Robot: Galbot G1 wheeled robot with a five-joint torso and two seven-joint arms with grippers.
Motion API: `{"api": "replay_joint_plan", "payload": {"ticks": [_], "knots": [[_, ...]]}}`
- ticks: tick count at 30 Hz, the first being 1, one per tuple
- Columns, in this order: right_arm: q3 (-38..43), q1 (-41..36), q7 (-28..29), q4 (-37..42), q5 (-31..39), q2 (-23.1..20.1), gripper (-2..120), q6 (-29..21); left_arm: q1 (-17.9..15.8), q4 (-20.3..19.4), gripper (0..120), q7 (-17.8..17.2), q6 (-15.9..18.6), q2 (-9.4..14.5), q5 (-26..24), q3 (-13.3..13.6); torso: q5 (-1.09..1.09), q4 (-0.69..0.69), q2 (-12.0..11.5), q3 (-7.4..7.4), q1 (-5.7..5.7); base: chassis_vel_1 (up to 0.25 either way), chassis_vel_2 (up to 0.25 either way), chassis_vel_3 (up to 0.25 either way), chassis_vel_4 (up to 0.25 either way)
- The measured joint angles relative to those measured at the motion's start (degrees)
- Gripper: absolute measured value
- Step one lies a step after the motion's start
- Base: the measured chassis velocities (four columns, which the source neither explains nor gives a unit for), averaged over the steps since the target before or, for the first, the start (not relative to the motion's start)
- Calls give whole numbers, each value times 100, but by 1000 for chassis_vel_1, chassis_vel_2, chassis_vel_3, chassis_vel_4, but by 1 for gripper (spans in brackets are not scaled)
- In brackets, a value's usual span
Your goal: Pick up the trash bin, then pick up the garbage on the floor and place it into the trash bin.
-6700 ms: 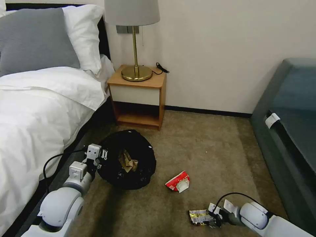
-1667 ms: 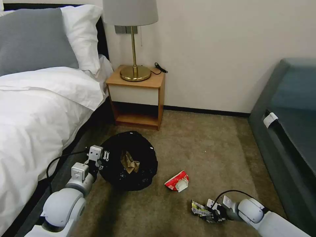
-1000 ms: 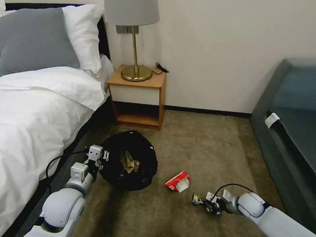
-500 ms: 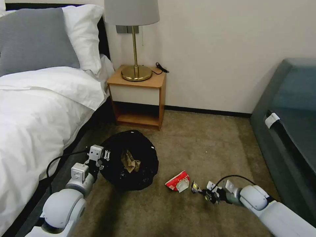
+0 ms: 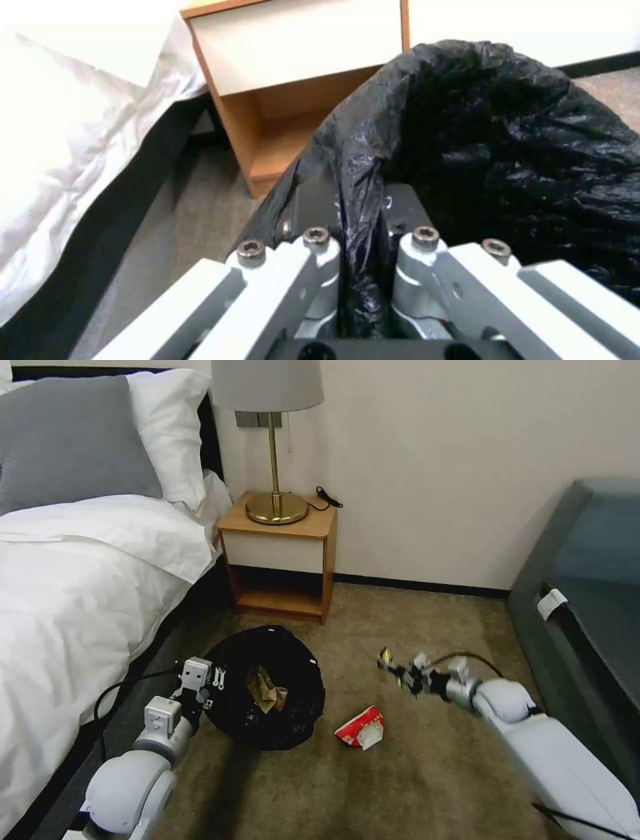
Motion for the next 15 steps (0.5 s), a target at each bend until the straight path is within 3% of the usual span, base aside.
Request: {"api": "replay_joint_plan", "payload": {"ticks": [7, 15], "knots": [[63, 493, 775, 167, 1063, 762, 0, -49, -84, 53, 5, -2, -18, -69, 81, 102, -1, 0, 1, 0, 0, 0, 0, 0, 0], [-48, 258, 1042, 804, 2262, 1412, 0, -322, -101, 44, 5, -12, -51, -74, 76, 91, 0, 1, 0, 0, 0, 0, 0, 0, 0]]}}
